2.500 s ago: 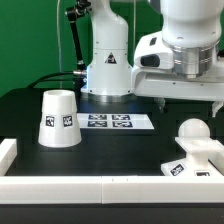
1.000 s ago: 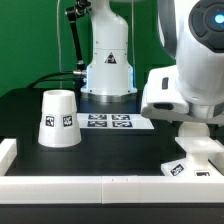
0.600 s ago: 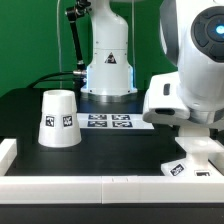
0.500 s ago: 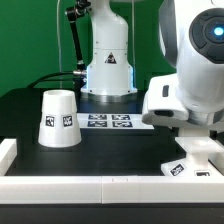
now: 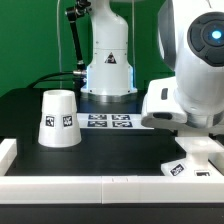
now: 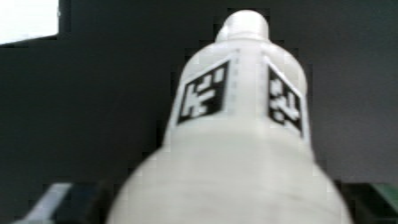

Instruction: Assemble lamp

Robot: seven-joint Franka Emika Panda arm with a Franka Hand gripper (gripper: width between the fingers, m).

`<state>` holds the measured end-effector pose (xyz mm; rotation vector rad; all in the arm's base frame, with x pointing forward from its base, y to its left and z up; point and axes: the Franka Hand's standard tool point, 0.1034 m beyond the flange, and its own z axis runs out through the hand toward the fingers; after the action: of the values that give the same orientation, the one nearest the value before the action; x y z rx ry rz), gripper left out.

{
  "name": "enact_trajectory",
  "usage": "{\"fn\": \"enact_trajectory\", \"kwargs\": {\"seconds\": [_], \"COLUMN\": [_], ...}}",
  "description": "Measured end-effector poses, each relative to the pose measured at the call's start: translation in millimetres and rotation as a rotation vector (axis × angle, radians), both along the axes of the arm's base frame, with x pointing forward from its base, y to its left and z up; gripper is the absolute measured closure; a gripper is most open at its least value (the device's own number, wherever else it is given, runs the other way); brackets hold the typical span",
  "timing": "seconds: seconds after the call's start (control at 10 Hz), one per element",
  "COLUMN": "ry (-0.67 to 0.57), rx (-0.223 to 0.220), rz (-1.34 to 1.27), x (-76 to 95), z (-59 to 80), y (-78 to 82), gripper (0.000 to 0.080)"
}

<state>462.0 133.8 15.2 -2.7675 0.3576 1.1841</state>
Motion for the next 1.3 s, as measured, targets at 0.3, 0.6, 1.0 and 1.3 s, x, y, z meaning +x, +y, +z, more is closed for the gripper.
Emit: {"fn": "enact_trajectory", "kwargs": {"seconds": [0.3,0.6,1.0,1.3], "ry": [0.0,0.001,-0.025,-0.189], "rx": [-0.001,0.039,0.072,0.041], "rz": [-0.002,0.025,0.02,0.006], "x": [0.4,9.6,35.0,50.6], "z": [-0.2,18.8,71.3,63.7], "y": [-1.2,-19.7,-47.8,-45.1], "gripper": [0.0223,0.0223,0.0222,0.0222]}}
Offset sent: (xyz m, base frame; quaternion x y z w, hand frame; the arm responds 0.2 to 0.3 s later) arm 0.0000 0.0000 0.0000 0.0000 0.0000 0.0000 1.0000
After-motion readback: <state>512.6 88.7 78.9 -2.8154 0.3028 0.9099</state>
